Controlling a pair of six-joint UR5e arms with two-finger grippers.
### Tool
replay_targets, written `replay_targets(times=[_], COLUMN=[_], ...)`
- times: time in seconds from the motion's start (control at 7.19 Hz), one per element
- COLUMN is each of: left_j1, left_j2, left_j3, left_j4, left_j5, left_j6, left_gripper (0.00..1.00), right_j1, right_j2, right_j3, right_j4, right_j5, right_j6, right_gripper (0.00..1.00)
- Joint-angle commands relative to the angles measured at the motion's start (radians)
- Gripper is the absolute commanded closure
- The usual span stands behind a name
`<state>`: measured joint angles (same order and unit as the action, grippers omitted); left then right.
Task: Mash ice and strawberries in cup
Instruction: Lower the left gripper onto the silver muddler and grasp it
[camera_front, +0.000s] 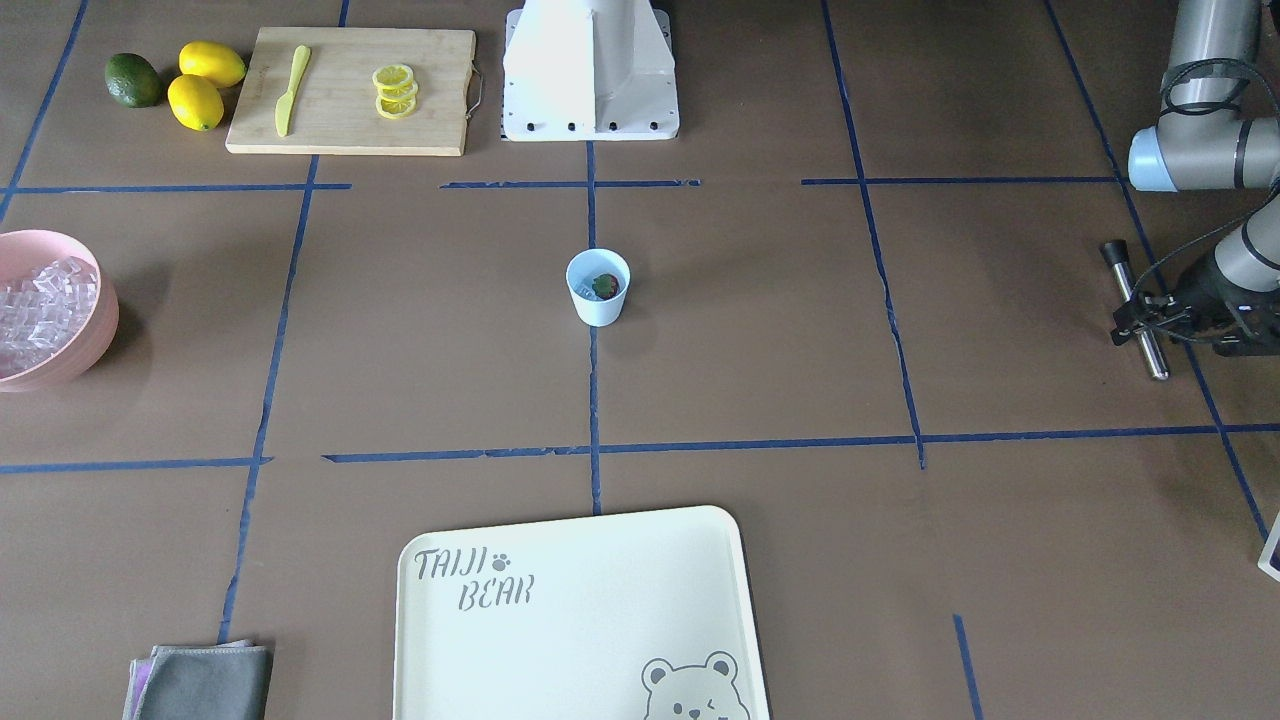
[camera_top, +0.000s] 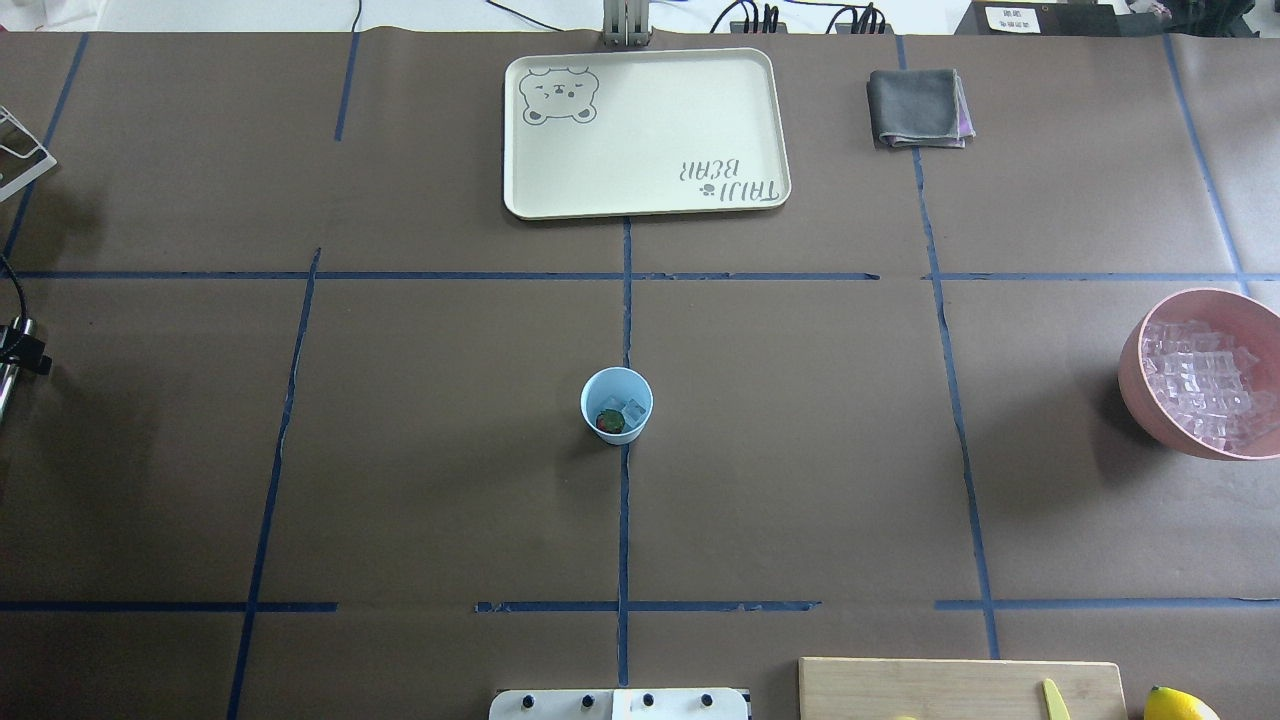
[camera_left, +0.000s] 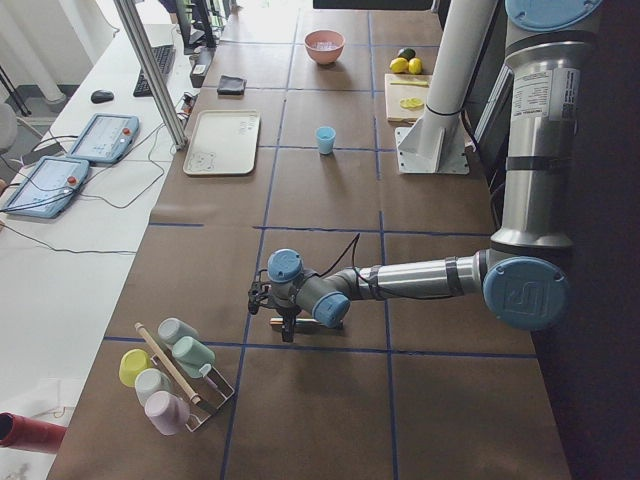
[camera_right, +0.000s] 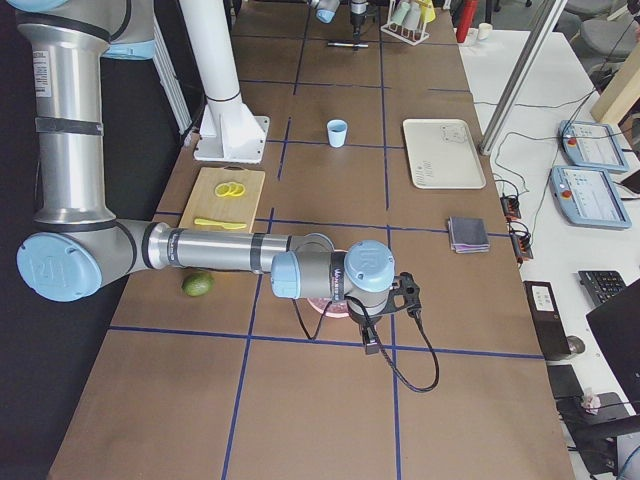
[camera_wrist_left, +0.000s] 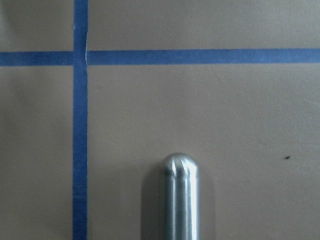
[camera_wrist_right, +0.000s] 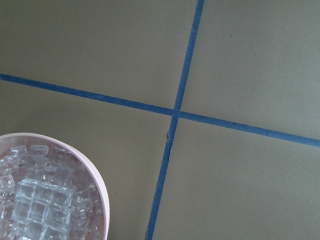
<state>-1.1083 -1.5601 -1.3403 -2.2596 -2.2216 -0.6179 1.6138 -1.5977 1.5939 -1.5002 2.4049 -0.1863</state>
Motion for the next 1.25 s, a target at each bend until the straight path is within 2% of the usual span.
replay_targets(times=[0.0, 0.14, 0.28, 0.42, 0.56, 0.7, 0.83, 0.97, 1.11], left_j1=[-0.001, -0.001, -0.005, -0.01, -0.013, -0.01, -0.002, 0.042, 0.094], left_j2=[0.003, 0.006, 0.008, 0.012, 0.011, 0.008, -0.009, -0.04, -0.104], left_j3=[0.001, -0.005, -0.028, -0.099, -0.22, -0.382, -0.54, -0.66, -0.716], left_j4=[0.0, 0.0, 0.003, 0.035, 0.154, 0.314, 0.46, 0.48, 0.482], left_j5=[-0.001, -0.004, -0.009, -0.013, -0.016, -0.006, 0.04, 0.151, 0.172], left_j6=[0.006, 0.006, 0.006, 0.004, 0.003, 0.004, 0.007, 0.015, 0.012], left_gripper=[0.93, 1.0, 1.0, 1.0, 1.0, 1.0, 1.0, 1.0, 1.0], right_j1=[0.0, 0.002, 0.002, 0.0, 0.002, 0.002, 0.002, 0.005, 0.005], right_j2=[0.001, 0.001, 0.001, 0.002, 0.001, 0.002, 0.002, -0.001, -0.007], right_j3=[0.003, 0.004, 0.004, 0.004, 0.006, 0.006, 0.008, 0.02, 0.037], right_j4=[0.0, 0.0, 0.0, 0.0, 0.0, 0.0, 0.0, 0.0, 0.0], right_j5=[-0.001, -0.001, -0.001, -0.001, -0.001, -0.001, 0.0, -0.001, 0.0], right_j6=[0.001, 0.001, 0.001, 0.001, 0.002, 0.002, 0.002, 0.001, 0.002], right_gripper=[0.01, 0.01, 0.01, 0.01, 0.01, 0.01, 0.01, 0.01, 0.01])
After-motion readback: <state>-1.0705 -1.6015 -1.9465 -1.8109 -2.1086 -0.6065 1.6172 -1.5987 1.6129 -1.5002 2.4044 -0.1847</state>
